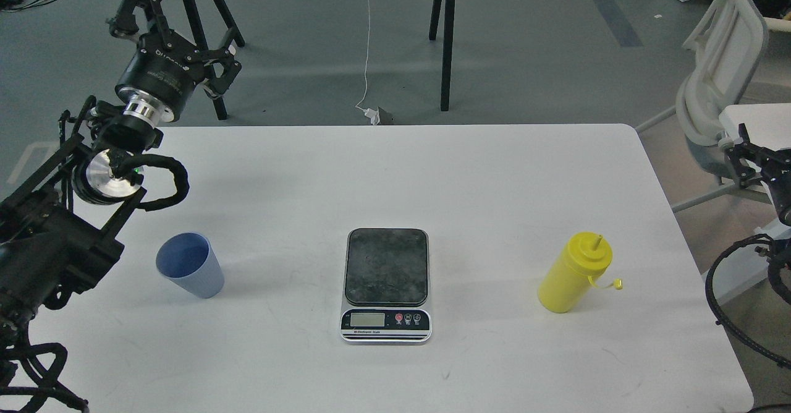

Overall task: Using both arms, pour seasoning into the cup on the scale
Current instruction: 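Lower the left gripper toward the blue cup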

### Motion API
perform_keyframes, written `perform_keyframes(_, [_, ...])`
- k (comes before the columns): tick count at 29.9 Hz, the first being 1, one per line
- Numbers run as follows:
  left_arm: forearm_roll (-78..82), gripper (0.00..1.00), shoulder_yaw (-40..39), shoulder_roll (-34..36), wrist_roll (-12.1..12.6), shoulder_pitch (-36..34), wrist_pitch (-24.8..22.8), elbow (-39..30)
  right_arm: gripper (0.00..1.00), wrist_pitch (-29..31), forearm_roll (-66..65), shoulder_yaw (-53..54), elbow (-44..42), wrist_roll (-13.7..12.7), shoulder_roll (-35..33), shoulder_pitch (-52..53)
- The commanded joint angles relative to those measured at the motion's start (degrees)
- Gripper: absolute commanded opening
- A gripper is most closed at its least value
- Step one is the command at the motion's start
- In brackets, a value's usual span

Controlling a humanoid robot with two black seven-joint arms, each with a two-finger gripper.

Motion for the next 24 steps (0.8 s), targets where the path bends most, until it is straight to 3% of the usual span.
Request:
perform_keyframes(1, [0.0, 1.0, 0.0, 0.0, -0.3, 1.3, -0.1, 0.0, 0.99, 0.0, 0.0, -0.2, 0.0, 0.0, 0.2, 0.4])
perform_keyframes(6, [-0.3, 1.0, -0.2, 0.7, -0.3, 1.7, 0.0, -0.1, 0.99, 0.0, 0.0, -0.5, 0.1, 0.0, 0.6, 0.4])
perform_keyframes(10, [0.1, 1.0, 1.3, 5.2, 0.4, 1.8, -0.3, -2.7, 0.99, 0.0, 0.0, -0.6, 0.0, 0.0, 0.6, 0.3])
perform_keyframes(17, [13.7, 0.99, 9.0, 21.7, -1.0, 3.3, -0.2, -16.8, 0.99, 0.0, 0.0, -0.3, 0.0, 0.0, 0.7, 0.1])
perform_keyframes(24, [46.1, 0.95, 9.6, 33.3, -8.5, 7.8, 2.9, -28.3, 0.99, 0.0, 0.0, -0.7, 0.0, 0.0, 0.7, 0.1])
